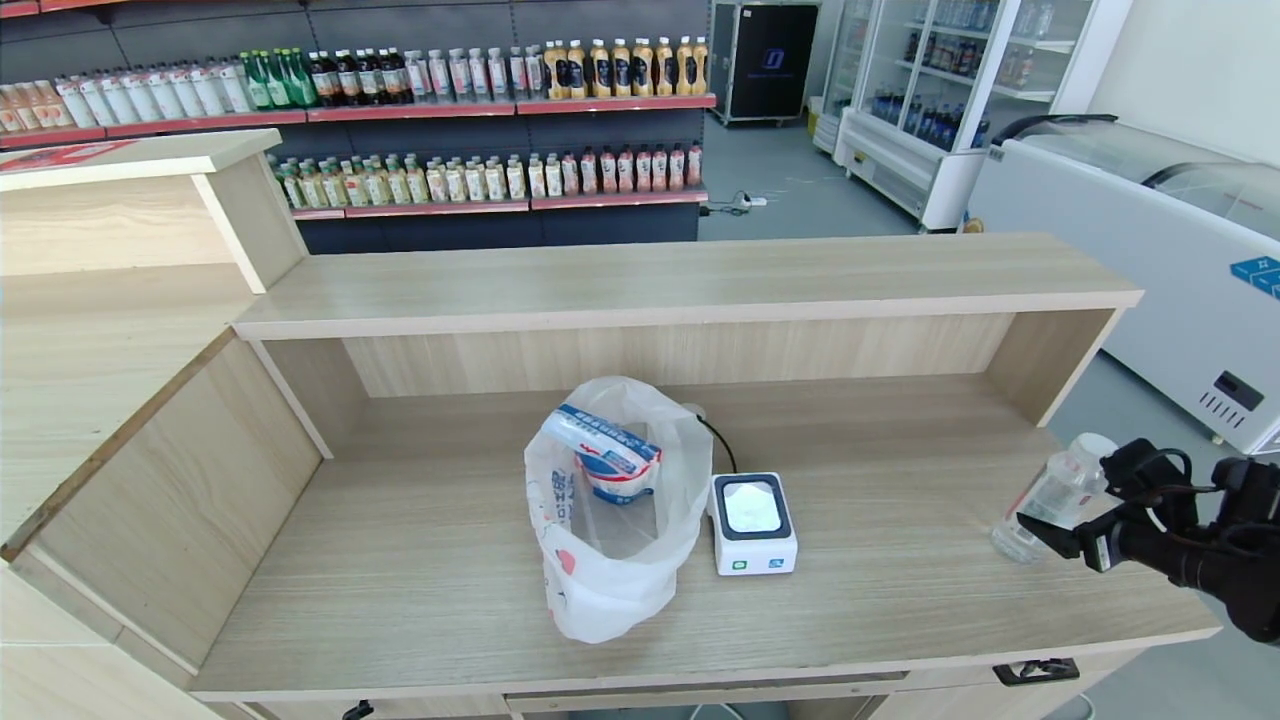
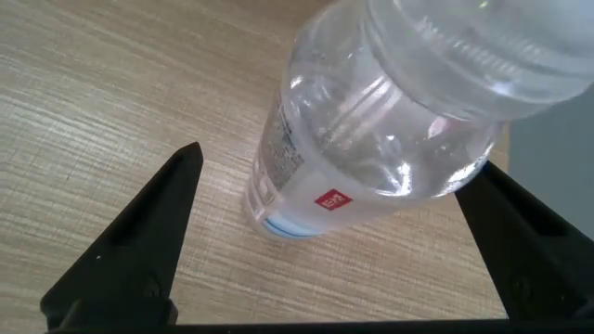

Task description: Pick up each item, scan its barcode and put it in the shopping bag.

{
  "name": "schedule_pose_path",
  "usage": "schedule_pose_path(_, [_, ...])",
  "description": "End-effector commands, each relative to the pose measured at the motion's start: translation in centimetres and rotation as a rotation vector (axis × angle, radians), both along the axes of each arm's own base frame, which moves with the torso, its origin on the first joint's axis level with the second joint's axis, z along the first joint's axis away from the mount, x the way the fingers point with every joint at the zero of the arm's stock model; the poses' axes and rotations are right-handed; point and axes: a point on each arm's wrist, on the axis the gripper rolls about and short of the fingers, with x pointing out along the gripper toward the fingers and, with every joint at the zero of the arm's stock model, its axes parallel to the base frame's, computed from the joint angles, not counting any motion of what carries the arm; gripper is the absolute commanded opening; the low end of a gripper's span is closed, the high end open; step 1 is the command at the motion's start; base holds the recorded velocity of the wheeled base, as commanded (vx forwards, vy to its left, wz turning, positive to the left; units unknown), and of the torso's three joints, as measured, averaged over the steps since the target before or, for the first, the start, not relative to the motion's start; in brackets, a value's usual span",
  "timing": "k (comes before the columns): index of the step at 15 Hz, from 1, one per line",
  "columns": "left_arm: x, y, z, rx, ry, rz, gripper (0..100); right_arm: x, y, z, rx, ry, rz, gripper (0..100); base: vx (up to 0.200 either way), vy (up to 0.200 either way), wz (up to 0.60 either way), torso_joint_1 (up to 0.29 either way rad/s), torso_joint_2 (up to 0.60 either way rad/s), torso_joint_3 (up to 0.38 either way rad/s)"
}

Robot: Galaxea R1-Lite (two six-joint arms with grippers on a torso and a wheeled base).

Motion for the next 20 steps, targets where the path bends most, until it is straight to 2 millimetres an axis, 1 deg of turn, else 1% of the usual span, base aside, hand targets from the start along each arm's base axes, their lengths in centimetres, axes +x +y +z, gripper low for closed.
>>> schedule_pose_path(1, [0.0,0.0,0.0,0.0,-0.001,0.0,100,0.1,0.1,-1.2,0.002,0.017,0.008,100,0.0,0.0,0.0,0.0,0.0,0.0])
schedule_pose_path(4, [0.0,0.0,0.0,0.0,-0.001,0.0,100,0.6,0.6,-1.6,-0.004,0.004,0.026,100,0.0,0.0,0.0,0.0,0.0,0.0])
schedule_pose_path(9, [0.0,0.0,0.0,0.0,-0.001,0.0,100,2.1,1.4,-2.3,-0.01,-0.021,0.06,100,0.0,0.0,0.0,0.0,0.0,0.0])
schedule_pose_path(12, [0.0,0.0,0.0,0.001,-0.001,0.0,100,2.2,1.5,-2.8,-0.003,-0.008,0.063,100,0.0,0.0,0.0,0.0,0.0,0.0])
schedule_pose_path(15, [0.0,0.0,0.0,0.001,-0.001,0.0,100,2.2,1.4,-2.9,0.014,-0.009,0.066,100,0.0,0.0,0.0,0.0,0.0,0.0])
schedule_pose_path(16, [0.0,0.0,0.0,0.0,-0.001,0.0,100,2.2,1.3,-2.8,0.021,-0.017,0.072,0,0.0,0.0,0.0,0.0,0.0,0.0])
schedule_pose_path(20, [0.0,0.0,0.0,0.0,-0.001,0.0,100,2.6,1.1,-2.3,0.041,-0.046,0.063,0,0.0,0.0,0.0,0.0,0.0,0.0])
